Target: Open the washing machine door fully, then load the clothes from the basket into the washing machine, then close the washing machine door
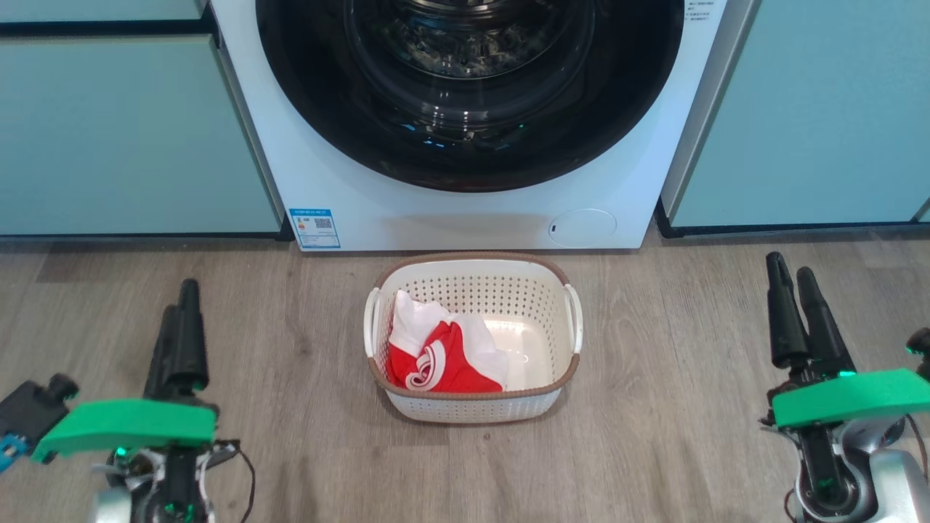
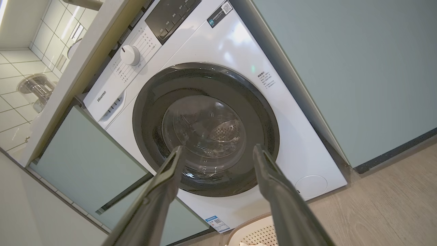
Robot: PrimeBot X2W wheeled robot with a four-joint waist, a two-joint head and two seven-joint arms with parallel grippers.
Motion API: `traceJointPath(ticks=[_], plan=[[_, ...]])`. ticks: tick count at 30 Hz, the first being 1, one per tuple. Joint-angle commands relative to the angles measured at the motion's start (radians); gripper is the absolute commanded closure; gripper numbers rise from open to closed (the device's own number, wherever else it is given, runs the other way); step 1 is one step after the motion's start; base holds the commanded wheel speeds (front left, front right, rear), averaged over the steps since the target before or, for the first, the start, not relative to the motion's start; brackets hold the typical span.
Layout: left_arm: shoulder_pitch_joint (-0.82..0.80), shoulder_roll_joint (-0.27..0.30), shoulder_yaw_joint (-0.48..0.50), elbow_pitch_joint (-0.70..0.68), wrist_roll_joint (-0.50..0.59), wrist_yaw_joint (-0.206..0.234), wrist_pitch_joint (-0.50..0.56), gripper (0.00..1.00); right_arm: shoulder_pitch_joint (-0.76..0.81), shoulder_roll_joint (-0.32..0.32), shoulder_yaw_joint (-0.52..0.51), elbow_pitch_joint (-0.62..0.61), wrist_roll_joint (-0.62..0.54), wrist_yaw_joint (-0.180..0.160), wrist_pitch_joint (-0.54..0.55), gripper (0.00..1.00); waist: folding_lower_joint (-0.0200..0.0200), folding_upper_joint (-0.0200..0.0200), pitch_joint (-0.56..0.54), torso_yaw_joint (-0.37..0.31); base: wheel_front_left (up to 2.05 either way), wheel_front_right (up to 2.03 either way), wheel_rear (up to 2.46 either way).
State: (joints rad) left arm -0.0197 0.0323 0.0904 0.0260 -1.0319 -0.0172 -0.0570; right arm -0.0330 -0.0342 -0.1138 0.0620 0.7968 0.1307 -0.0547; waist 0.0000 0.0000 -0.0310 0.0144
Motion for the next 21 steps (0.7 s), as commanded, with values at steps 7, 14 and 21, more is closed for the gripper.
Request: traceJointPath(ticks=[7, 14, 21], plan=[[-0.034, 0.011, -0.069, -0.097, 0.179, 0.045, -0.033, 0.0, -0.054, -0.01, 0.031, -0.071, -0.155, 0.0, -0.034, 0.0, 0.0, 0.0, -0.005, 0.001, 0.0, 0.0, 0.0], [-0.025, 0.012, -0.118, -0.104, 0.285, 0.047, -0.051, 0.0, -0.047, -0.011, 0.042, -0.075, -0.266, 0.0, -0.052, 0.0, 0.0, 0.0, -0.012, -0.001, 0.0, 0.0, 0.0], [-0.024, 0.014, -0.191, -0.113, 0.454, 0.072, -0.071, 0.0, -0.044, -0.012, 0.05, -0.091, -0.357, 0.0, -0.072, 0.0, 0.0, 0.0, -0.015, -0.004, 0.0, 0.0, 0.0]])
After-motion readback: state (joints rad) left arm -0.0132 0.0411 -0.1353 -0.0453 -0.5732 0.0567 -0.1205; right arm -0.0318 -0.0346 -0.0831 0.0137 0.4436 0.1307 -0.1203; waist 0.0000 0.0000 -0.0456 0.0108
